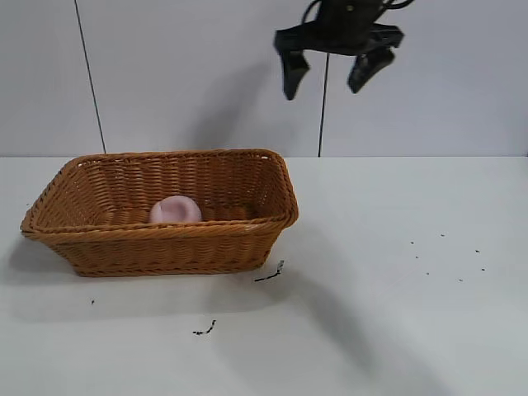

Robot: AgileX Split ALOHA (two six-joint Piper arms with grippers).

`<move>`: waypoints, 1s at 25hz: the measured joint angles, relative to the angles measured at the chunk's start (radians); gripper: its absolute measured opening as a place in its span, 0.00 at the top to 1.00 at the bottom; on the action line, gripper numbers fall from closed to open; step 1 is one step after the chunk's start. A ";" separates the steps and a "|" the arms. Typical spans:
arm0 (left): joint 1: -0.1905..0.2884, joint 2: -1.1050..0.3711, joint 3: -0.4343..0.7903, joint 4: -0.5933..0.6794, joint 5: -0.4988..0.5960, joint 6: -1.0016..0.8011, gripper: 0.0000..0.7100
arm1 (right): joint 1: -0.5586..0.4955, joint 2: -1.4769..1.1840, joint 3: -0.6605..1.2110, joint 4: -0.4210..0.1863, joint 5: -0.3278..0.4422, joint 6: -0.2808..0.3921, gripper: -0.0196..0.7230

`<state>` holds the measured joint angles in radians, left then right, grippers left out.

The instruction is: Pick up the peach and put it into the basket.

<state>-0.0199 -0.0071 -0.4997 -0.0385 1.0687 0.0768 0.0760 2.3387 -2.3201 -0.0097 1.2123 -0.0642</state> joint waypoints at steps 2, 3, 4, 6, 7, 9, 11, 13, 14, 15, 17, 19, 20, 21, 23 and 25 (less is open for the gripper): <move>0.000 0.000 0.000 0.000 0.000 0.000 0.03 | -0.034 -0.001 0.000 0.000 0.003 0.000 0.05; 0.000 0.000 0.000 0.000 0.000 0.000 0.03 | -0.047 -0.004 0.001 0.000 0.003 0.000 0.05; 0.000 0.000 0.000 0.000 0.000 0.000 0.03 | -0.058 -0.009 0.008 0.000 0.003 0.000 0.05; 0.000 0.000 0.000 0.000 0.000 0.000 0.03 | -0.069 -0.026 0.026 0.000 0.004 0.000 0.05; 0.000 0.000 0.000 0.000 0.000 0.000 0.03 | -0.071 -0.036 0.037 0.002 0.005 0.000 0.05; 0.000 0.000 0.000 0.000 0.000 0.000 0.03 | -0.071 -0.062 0.060 0.015 0.005 0.000 0.05; 0.000 0.000 0.000 0.000 0.000 0.000 0.03 | -0.071 -0.097 0.106 0.038 0.005 0.000 0.05; 0.000 0.000 0.000 0.000 0.000 0.000 0.03 | -0.071 -0.153 0.168 0.060 0.005 0.000 0.05; 0.000 0.000 0.000 0.000 0.000 0.000 0.03 | -0.071 -0.194 0.211 0.069 0.004 0.000 0.05; 0.000 0.000 0.000 0.000 0.000 0.000 0.03 | -0.071 -0.240 0.259 0.074 0.004 0.005 0.05; 0.000 0.000 0.000 0.000 0.000 0.000 0.03 | -0.071 -0.340 0.361 0.077 0.004 0.010 0.05; 0.000 0.000 0.000 0.000 0.000 0.000 0.03 | -0.070 -0.469 0.475 0.079 0.003 0.012 0.05; 0.000 0.000 0.000 0.000 0.000 0.000 0.03 | -0.069 -0.537 0.541 0.079 0.004 0.012 0.05; 0.000 0.000 0.000 0.000 0.000 0.000 0.03 | -0.069 -0.596 0.608 0.079 0.004 0.012 0.05; 0.000 0.000 0.000 0.000 0.000 0.000 0.03 | -0.069 -0.738 0.728 0.079 0.004 0.011 0.05; 0.000 0.000 0.000 0.000 0.000 0.000 0.03 | -0.069 -0.867 0.852 0.072 0.005 0.002 0.05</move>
<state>-0.0199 -0.0071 -0.4997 -0.0385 1.0687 0.0768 0.0066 1.4721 -1.4681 0.0626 1.2170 -0.0622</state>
